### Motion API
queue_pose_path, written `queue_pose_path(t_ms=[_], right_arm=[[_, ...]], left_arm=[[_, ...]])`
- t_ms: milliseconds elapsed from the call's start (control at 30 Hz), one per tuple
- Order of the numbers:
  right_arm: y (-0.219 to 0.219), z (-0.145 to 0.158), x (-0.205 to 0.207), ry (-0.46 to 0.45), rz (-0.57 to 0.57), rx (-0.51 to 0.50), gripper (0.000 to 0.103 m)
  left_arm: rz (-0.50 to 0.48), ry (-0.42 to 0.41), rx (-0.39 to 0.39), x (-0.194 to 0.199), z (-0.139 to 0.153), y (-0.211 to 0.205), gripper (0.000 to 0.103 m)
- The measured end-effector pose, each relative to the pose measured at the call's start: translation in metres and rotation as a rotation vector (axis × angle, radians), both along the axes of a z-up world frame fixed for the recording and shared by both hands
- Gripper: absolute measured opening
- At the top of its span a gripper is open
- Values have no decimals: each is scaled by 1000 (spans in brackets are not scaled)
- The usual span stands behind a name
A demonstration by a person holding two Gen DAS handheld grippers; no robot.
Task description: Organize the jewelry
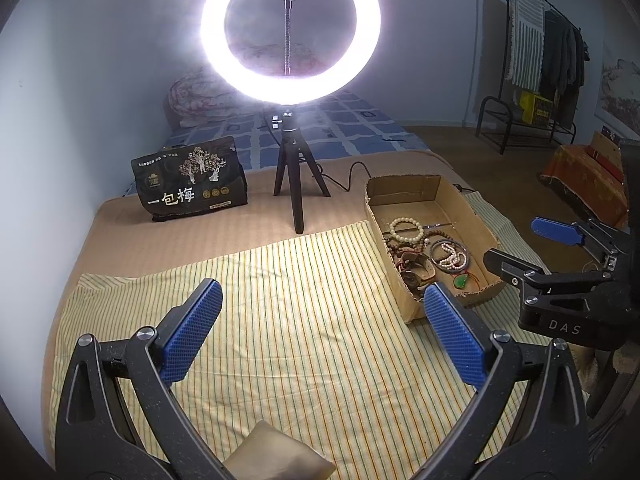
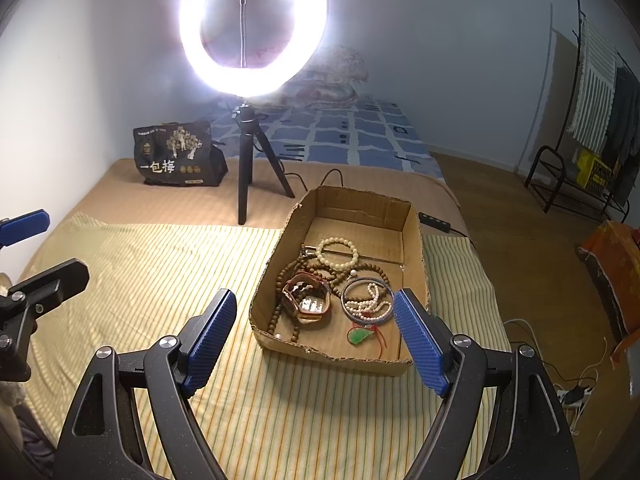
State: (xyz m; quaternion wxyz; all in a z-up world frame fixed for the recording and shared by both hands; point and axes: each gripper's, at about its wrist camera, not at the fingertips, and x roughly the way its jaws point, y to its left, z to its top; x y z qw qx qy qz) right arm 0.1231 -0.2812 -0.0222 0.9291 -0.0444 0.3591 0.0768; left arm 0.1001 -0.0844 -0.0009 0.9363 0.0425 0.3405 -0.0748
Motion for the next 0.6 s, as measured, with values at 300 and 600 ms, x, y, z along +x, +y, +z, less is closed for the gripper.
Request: queue_pose_path(t_ms=[300, 600], right_arm=[[0, -2, 0, 6, 1, -4, 81], [3, -5, -1, 15, 12, -16, 81]], left_arm=[[-4, 0, 4, 0, 0, -1, 103], [-9, -6, 11, -2, 1, -2, 103]])
